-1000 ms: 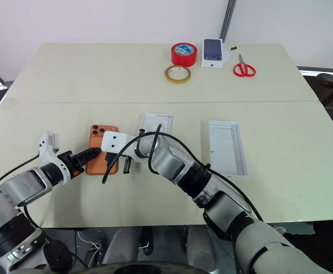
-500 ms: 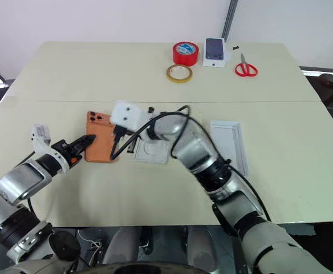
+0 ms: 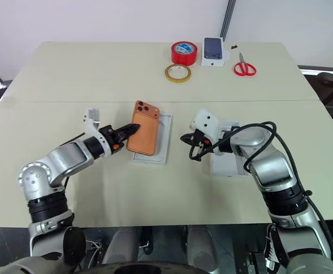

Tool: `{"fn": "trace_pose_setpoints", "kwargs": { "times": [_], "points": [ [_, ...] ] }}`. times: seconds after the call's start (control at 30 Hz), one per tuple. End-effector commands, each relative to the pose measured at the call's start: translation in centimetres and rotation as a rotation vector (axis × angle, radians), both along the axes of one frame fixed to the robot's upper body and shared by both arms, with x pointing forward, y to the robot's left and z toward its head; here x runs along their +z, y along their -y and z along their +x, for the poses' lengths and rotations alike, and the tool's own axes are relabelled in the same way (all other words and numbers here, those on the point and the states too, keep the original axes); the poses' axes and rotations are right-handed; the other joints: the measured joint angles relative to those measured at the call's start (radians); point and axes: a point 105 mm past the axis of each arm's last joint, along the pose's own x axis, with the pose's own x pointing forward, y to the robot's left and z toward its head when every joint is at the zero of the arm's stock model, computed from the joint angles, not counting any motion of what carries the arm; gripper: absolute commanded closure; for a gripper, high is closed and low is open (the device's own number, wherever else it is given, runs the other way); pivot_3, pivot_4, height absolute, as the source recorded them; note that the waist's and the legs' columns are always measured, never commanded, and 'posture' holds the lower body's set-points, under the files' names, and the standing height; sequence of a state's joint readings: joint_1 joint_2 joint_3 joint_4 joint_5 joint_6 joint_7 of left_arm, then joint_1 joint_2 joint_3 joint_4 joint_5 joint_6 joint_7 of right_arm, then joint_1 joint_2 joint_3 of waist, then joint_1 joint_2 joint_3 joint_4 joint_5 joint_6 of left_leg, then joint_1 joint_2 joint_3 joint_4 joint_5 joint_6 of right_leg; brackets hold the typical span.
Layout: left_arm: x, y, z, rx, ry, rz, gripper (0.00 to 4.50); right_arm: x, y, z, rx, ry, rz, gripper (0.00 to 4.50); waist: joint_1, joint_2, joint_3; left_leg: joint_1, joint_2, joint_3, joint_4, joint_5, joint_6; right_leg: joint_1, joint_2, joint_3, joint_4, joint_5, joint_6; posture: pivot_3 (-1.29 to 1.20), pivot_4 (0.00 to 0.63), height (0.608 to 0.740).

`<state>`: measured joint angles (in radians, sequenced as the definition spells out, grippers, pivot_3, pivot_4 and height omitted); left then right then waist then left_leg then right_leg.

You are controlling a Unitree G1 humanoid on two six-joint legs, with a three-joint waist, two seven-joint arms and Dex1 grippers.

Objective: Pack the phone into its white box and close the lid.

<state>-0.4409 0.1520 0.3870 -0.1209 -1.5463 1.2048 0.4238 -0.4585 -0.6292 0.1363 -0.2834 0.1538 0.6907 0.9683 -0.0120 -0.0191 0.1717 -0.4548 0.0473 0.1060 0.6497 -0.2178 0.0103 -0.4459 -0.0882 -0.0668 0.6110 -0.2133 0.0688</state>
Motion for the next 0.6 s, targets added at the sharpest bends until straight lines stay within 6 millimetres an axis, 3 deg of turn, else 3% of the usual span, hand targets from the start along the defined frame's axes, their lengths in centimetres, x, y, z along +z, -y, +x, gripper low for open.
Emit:
{"fn": "trace_pose_setpoints", "kwargs": {
  "times": [0.03,0.53,0.6],
  "points": [
    [1.1,1.0,0.6,-0.030,0.047,-0.026,4.47,1.3,0.8,-0.4,-0.016,0.067,0.004,4.50,0.003,0.000,0.000,0.000,0.000,0.000,0.000,0.000,0.000,0.001,0.000,0.000,0.000,0.000,0.000,0.00,0.150,0.740],
    [-0.2,2.1,1.4,-0.043,0.003,-0.041,4.47,1.4,1.4,-0.4,-0.035,0.107,0.020,4.50,0.005,-0.001,0.001,0.001,0.000,-0.001,0.002,0.000,0.001,0.002,0.001,0.000,0.000,0.000,0.000,0.00,0.150,0.740],
    [-0.2,2.2,1.4,-0.049,0.004,-0.038,3.51,1.5,1.4,-0.3,-0.036,0.111,0.019,4.50,0.005,-0.001,0.001,0.001,0.000,-0.001,0.002,0.000,0.001,0.002,0.001,0.000,0.000,0.000,0.000,0.00,0.150,0.740]
  ]
}}
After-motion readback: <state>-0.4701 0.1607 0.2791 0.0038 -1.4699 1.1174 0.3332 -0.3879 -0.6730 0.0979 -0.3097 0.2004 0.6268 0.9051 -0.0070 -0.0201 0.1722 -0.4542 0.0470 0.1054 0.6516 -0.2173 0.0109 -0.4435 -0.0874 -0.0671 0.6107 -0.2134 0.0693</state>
